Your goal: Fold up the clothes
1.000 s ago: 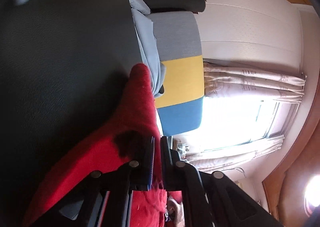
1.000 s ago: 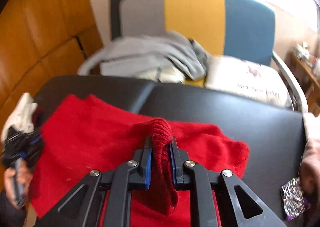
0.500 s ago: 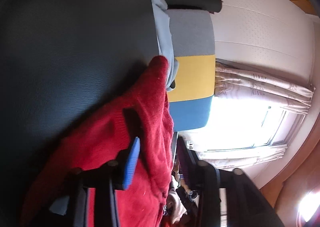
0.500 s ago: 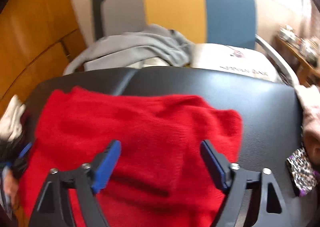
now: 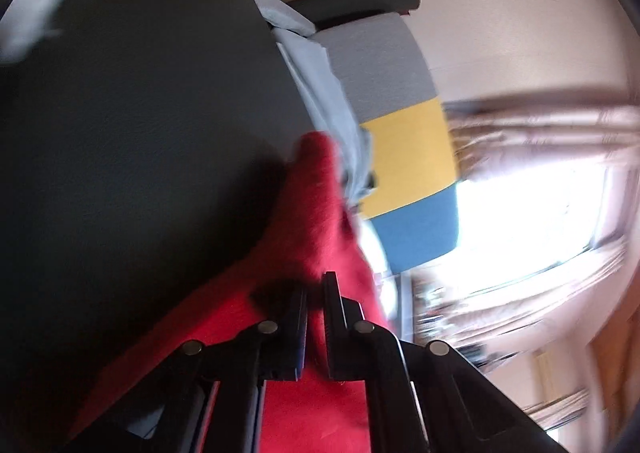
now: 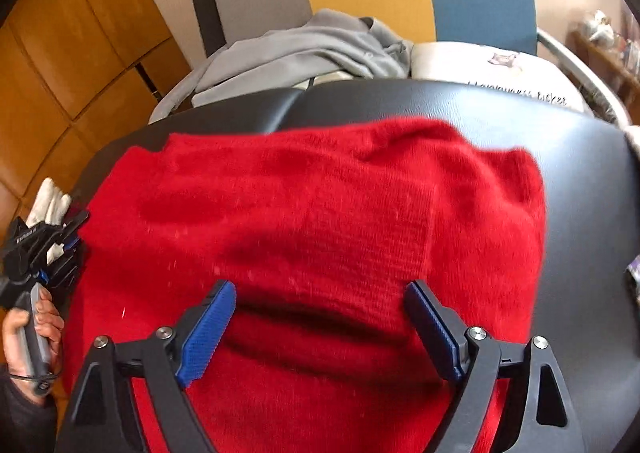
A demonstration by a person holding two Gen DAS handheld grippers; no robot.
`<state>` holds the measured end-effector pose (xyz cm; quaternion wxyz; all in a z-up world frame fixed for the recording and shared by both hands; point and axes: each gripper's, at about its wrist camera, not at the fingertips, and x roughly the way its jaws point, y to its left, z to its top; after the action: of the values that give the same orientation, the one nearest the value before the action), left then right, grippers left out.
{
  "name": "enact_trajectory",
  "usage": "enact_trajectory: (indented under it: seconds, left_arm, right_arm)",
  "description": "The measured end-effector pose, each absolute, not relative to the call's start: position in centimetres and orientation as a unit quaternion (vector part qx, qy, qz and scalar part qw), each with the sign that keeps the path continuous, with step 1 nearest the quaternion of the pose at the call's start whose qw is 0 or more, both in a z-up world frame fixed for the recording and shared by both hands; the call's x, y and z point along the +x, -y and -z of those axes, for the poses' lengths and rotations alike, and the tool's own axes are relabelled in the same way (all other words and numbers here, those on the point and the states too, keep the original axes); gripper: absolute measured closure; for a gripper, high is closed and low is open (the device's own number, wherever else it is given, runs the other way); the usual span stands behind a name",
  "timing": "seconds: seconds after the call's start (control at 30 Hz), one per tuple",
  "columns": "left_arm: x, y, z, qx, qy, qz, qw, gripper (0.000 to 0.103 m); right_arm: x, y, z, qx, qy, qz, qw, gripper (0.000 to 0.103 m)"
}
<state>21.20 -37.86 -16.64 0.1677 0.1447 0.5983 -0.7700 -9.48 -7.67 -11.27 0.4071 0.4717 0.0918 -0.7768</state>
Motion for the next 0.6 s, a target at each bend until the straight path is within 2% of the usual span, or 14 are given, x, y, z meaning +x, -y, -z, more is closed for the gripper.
enact_trajectory:
  seconds: [0.1, 0.17, 0.23, 0.3, 0.37, 0.4, 0.5, 0.53, 0.6]
  left_arm:
    - [23.2, 37.2, 18.1, 0.162, -0.601, 0.764, 0.171, 0.103]
    - [24.0, 37.0, 17.1, 0.156, -0.586, 0.777, 0.167, 0.096]
    - [23.6, 37.2, 15.3, 0.161, -0.552, 0.8, 0.171, 0.077]
    - [22.8, 37.4, 13.5, 0.177, -0.504, 0.826, 0.182, 0.069]
    - [21.5, 37.7, 11.9, 0.204, -0.453, 0.846, 0.194, 0.059]
    - [20.7, 38.0, 11.5, 0.218, -0.432, 0.852, 0.199, 0.055]
    - [18.3, 39.2, 11.0, 0.256, -0.388, 0.861, 0.206, 0.054]
    - [17.3, 39.5, 10.9, 0.269, -0.375, 0.862, 0.207, 0.052]
    - [14.2, 39.7, 11.0, 0.301, -0.353, 0.861, 0.206, 0.051]
  right_arm:
    - [-8.9, 7.0, 12.3, 0.473, -0.1, 0.774, 0.408, 0.01]
    - [-8.7, 6.7, 11.9, 0.468, -0.093, 0.777, 0.41, 0.01]
    - [-9.0, 6.3, 11.2, 0.46, -0.071, 0.783, 0.413, 0.01]
    - [-9.1, 5.9, 10.4, 0.445, -0.058, 0.79, 0.417, 0.01]
    - [-8.9, 5.8, 10.0, 0.436, -0.061, 0.791, 0.424, 0.004]
    - [-9.0, 5.8, 10.1, 0.441, -0.06, 0.789, 0.424, 0.004]
    - [-9.6, 5.6, 10.6, 0.458, -0.032, 0.78, 0.426, 0.004]
    - [-10.1, 5.4, 10.8, 0.462, -0.018, 0.777, 0.426, 0.006]
    - [-10.8, 5.6, 11.4, 0.475, -0.007, 0.775, 0.416, 0.019]
